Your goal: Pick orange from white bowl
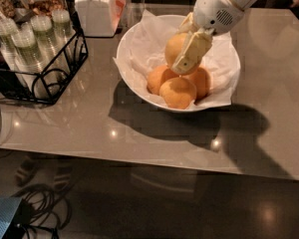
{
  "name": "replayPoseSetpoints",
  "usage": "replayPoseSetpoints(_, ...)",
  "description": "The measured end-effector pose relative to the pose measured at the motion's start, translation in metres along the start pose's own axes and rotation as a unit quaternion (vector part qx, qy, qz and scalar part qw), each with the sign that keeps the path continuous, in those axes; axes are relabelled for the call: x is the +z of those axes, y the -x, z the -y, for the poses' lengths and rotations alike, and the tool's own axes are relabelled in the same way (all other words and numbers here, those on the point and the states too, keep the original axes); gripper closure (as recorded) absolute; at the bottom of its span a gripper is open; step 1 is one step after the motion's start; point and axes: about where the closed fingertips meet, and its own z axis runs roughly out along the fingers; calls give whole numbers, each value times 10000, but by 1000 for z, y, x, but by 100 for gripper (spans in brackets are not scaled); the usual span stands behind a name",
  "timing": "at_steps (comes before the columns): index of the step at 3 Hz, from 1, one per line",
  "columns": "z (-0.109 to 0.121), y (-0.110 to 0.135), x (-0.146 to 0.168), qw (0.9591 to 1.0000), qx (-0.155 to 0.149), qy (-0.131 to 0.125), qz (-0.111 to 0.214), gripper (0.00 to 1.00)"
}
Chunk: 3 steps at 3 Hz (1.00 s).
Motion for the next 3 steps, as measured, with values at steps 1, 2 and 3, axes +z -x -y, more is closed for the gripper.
replayPoseSetpoints(1,-39,18,-38,9987,-187,-473,91,100)
replayPoseSetpoints(2,-88,16,-68,9952,-145,-924,285,100)
replayPoseSetpoints(3,-128,-2,-89,9893,78,-1380,458,100)
